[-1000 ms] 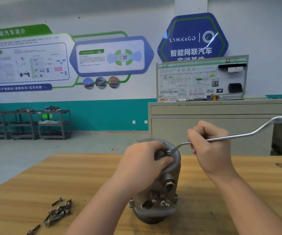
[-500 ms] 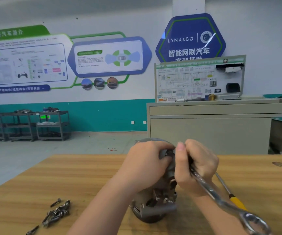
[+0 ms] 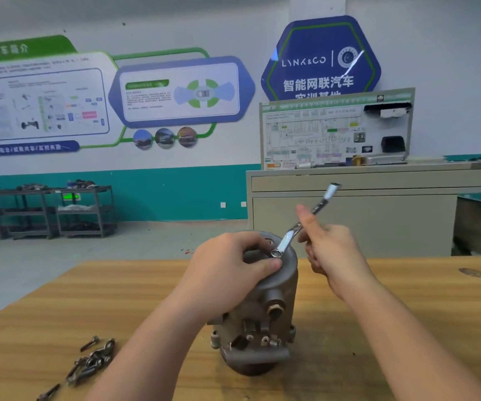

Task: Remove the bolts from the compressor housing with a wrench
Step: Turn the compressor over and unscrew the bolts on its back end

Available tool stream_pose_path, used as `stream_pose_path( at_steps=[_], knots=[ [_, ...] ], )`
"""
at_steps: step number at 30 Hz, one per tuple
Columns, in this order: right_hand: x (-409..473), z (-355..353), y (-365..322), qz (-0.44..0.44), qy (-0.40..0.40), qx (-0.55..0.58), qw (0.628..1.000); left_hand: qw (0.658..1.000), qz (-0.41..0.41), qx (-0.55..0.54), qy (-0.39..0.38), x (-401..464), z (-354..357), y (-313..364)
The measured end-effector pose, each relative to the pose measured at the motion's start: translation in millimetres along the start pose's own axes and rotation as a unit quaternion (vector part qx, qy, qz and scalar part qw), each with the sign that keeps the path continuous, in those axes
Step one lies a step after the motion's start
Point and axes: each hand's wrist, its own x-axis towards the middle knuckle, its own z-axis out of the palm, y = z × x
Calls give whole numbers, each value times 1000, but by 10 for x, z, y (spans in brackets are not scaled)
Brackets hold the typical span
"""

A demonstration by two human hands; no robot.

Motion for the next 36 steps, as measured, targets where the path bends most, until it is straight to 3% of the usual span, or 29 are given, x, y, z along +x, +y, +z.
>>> stream_pose_path(
  at_steps=[5, 8, 12, 13, 16, 17, 21, 25, 28, 31, 36],
  knots=[
    [-84, 42, -214, -96, -5, -181, 979, 999, -16, -5, 30, 0, 35, 64],
    [-162, 136, -315, -125, -31, -228, 965, 999, -25, -1, 49, 1, 80, 172],
    [-230, 231, -390, -137, -62, -273, 950, 988, -61, 138, 18, -89, -71, 43],
    [-258, 246, -422, -149, -70, -290, 943, 988, -76, 131, -5, -137, -141, -64],
    [-346, 269, -491, -207, -94, -343, 911, 989, -72, -88, -96, -321, -201, -298],
    [-377, 269, -510, -232, -106, -364, 896, 982, -61, -152, -92, -362, -148, -352],
    [-483, 234, -515, -300, -150, -432, 837, 967, -63, -244, 35, -404, 149, -502],
    [-437, 111, -390, -466, -144, -382, 785, 906, -62, -403, 118, -427, 433, -625],
    [-350, 73, -117, -532, -116, -185, 818, 892, -51, -417, 164, -419, 630, -699],
    [-305, 128, 133, -452, -70, -2, 889, 896, -53, -411, 159, -414, 712, -804],
    [-131, 91, 292, -325, 12, 84, 942, 905, -59, -401, 132, -422, 799, -895]
  ],
)
